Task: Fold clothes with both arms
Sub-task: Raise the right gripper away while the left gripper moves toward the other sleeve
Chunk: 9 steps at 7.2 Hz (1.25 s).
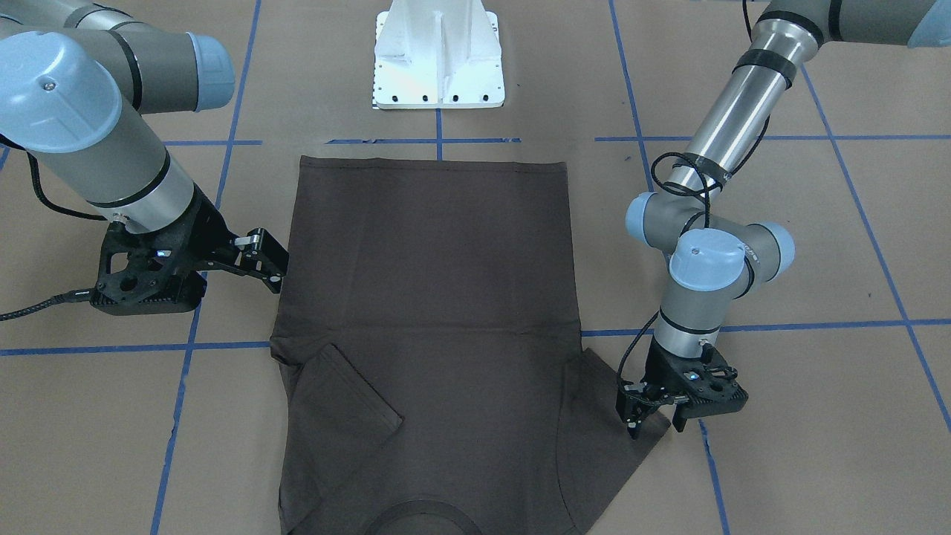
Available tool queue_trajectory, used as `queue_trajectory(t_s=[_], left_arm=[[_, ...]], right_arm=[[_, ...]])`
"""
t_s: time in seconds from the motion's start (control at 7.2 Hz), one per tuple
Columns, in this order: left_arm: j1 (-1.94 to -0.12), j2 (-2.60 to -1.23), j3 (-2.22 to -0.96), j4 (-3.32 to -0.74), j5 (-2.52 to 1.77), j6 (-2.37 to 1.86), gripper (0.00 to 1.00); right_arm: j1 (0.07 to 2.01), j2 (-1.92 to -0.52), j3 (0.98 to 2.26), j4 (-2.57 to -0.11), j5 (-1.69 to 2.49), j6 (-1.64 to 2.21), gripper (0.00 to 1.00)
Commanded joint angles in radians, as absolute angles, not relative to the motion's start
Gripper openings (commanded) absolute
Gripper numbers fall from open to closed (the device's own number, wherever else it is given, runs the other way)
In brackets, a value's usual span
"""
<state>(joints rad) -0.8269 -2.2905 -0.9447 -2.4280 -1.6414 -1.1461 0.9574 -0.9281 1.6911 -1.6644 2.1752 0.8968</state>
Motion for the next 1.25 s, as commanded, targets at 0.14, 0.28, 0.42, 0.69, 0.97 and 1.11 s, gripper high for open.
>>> queue_trajectory(t_s=[0.14,0.28,0.42,0.69,0.97,1.11], left_arm=[[-0.827,-2.289,-0.942,-2.427,-1.641,-1.146,0.78],[-0.827,-2.289,-0.940,-2.428,-1.641,-1.146,0.78],[-0.827,-2.289,-0.940,-2.427,-1.641,-1.146,0.72],[-0.827,-2.290,-0.940,-2.427,-1.641,-1.146,0.59],[-0.827,-2.290,-0.943,-2.427,-1.641,-1.144,0.36],[-0.827,-2.292,-0.946,-2.427,-1.643,-1.144,0.23]], right_arm=[[0.957,-0.928,1.689,-1.664,2.175,0.897,1.00],[0.959,-0.927,1.689,-1.664,2.175,0.897,1.00],[0.959,-0.927,1.690,-1.664,2.175,0.897,1.00],[0.960,-0.927,1.690,-1.664,2.175,0.902,1.00],[0.959,-0.927,1.690,-1.664,2.175,0.907,1.00],[0.959,-0.927,1.690,-1.664,2.175,0.905,1.00]])
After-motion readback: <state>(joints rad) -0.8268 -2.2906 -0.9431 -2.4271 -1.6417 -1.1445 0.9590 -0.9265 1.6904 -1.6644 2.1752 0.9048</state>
